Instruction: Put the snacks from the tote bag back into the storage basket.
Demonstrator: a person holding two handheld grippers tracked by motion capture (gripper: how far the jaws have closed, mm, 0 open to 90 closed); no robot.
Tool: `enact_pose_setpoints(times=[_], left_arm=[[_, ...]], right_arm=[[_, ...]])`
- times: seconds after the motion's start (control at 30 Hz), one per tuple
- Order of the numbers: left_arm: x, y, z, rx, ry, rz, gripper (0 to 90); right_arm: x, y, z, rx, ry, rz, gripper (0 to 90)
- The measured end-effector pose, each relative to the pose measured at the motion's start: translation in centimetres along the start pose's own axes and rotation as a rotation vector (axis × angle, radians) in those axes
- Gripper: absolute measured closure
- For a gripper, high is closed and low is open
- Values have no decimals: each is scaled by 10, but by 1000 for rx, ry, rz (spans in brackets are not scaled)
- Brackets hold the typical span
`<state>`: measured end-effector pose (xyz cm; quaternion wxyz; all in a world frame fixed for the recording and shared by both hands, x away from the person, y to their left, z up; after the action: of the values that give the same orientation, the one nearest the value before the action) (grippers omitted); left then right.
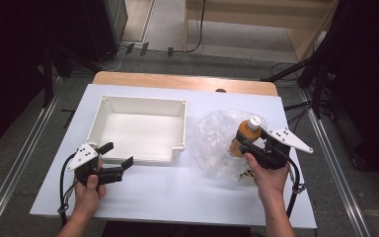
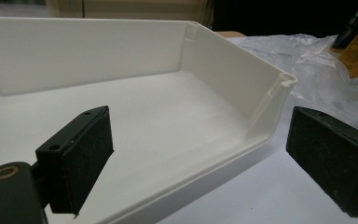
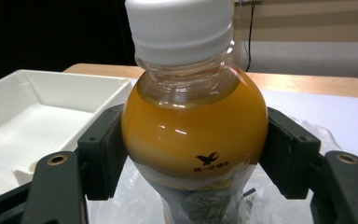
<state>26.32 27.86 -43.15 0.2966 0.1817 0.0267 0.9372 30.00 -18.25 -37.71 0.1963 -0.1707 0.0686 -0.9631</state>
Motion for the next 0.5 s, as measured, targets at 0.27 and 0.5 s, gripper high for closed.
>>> enact_pose_setpoints(times=[0.27, 0.5], left_arm=[[9, -8, 2, 14, 16, 15, 77], [11, -13, 3, 26, 26, 18, 78]], right_arm=[[1, -10, 11, 17, 10, 15, 313], [-5, -16, 13, 21, 15, 25, 313]])
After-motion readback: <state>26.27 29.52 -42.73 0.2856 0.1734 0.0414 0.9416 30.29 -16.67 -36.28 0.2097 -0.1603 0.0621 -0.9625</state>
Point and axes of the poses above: each handheld gripper's, and its own axes: x roughly backward along the jaws, z roughly out of its top, y roughly to its right, the point moved 1 cm from there along -x, roughly forward along the jaws, and after that the axes turned 1 degree about y, right-handed, at the moved point
